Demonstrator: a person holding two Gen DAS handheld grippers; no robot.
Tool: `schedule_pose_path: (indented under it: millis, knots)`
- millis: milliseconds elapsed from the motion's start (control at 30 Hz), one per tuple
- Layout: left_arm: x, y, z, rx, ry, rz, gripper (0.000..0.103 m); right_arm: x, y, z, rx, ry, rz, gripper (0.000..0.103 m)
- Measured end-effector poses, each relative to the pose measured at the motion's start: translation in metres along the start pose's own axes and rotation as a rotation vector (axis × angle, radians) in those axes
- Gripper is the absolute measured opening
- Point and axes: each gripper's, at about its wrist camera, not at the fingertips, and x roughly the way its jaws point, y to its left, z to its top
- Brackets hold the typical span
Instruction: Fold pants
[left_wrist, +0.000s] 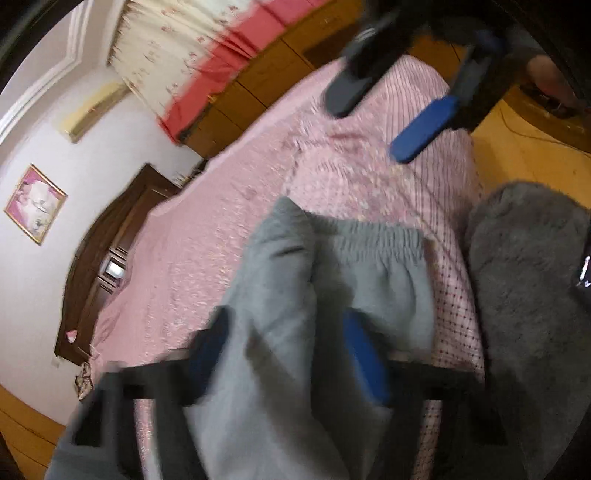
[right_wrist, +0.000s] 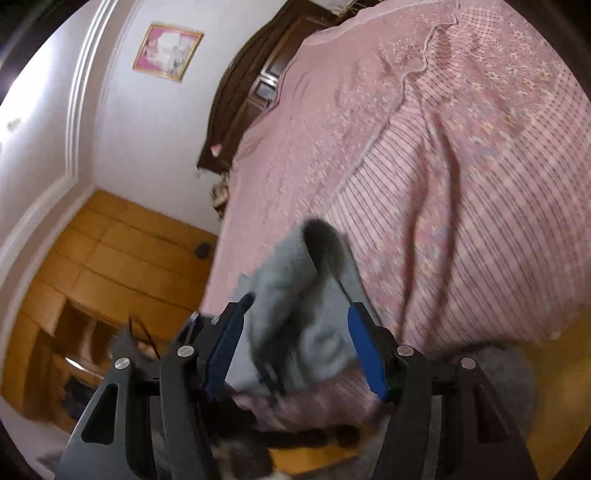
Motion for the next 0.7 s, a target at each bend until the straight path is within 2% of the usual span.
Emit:
schedule_pose_path:
  millis: [33, 100, 233, 267, 333, 433, 533, 600, 700]
  knots:
    - [0.005, 0.003, 0.001, -0.011, 0.015, -0.019, 0.015, 0.002, 0.000, -0.003, -0.012, 0.014, -0.011, 0.061]
    - [0.012, 0.021, -0.002, -0.079, 0.030, -0.104, 0.009, 0.007, 0.001, -0.008, -0.020, 0.031, -0.004, 0.061]
    - [0.029, 0.084, -0.007, -0.405, 0.070, -0.415, 0.008, 0.025, 0.011, -0.009, -0.033, 0.046, 0.054, 0.061]
    - [0.033, 0.099, -0.010, -0.472, 0.066, -0.461, 0.007, 0.029, 0.018, -0.005, -0.053, 0.042, 0.084, 0.061]
    - [0.037, 0.120, -0.013, -0.537, 0.055, -0.479, 0.006, 0.028, 0.027, -0.003, -0.094, 0.036, 0.109, 0.061]
    - [0.044, 0.136, -0.014, -0.568, 0.053, -0.450, 0.006, 0.039, 0.042, 0.008, -0.225, 0.026, 0.131, 0.061]
    - [0.048, 0.148, -0.016, -0.580, 0.064, -0.435, 0.006, 0.059, 0.040, 0.015, -0.233, 0.078, 0.154, 0.061]
    - [0.051, 0.153, -0.023, -0.602, 0.063, -0.465, 0.006, 0.067, 0.043, 0.017, -0.253, 0.096, 0.149, 0.061]
    - [0.059, 0.162, -0.029, -0.662, 0.062, -0.519, 0.006, 0.072, 0.057, 0.013, -0.398, 0.093, 0.086, 0.061]
